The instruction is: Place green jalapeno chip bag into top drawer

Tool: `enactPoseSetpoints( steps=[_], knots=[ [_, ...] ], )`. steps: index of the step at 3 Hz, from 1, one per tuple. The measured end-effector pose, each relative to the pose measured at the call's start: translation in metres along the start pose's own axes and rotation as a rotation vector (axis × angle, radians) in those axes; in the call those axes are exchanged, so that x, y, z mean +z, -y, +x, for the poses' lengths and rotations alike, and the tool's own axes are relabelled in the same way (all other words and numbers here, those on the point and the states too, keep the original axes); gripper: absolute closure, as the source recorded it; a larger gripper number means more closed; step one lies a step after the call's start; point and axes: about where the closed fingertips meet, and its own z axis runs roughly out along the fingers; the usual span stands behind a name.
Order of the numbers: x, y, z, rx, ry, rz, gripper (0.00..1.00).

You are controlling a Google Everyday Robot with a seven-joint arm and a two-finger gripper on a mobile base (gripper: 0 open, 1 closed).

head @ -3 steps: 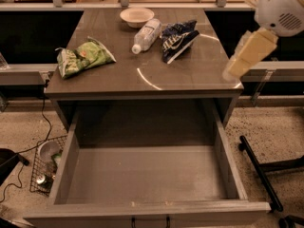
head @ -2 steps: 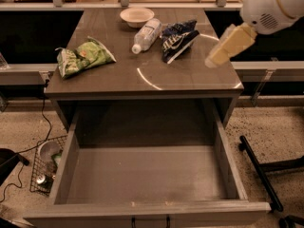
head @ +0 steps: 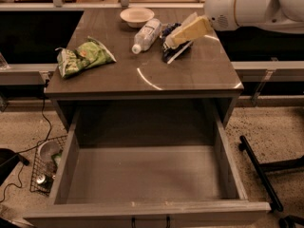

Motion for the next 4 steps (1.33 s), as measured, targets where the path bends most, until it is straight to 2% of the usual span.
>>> enactPoseSetpoints(
  steps=[2,3,4],
  knots=[
    [0.020,-0.007,-0.001,0.014,0.025,-0.026,0.00],
    [0.086,-0.026,0.016,0.049,0.027,-0.165,0.00],
    [0.130,-0.042,0.022,0.077,0.028,-0.252,0.00]
  ],
)
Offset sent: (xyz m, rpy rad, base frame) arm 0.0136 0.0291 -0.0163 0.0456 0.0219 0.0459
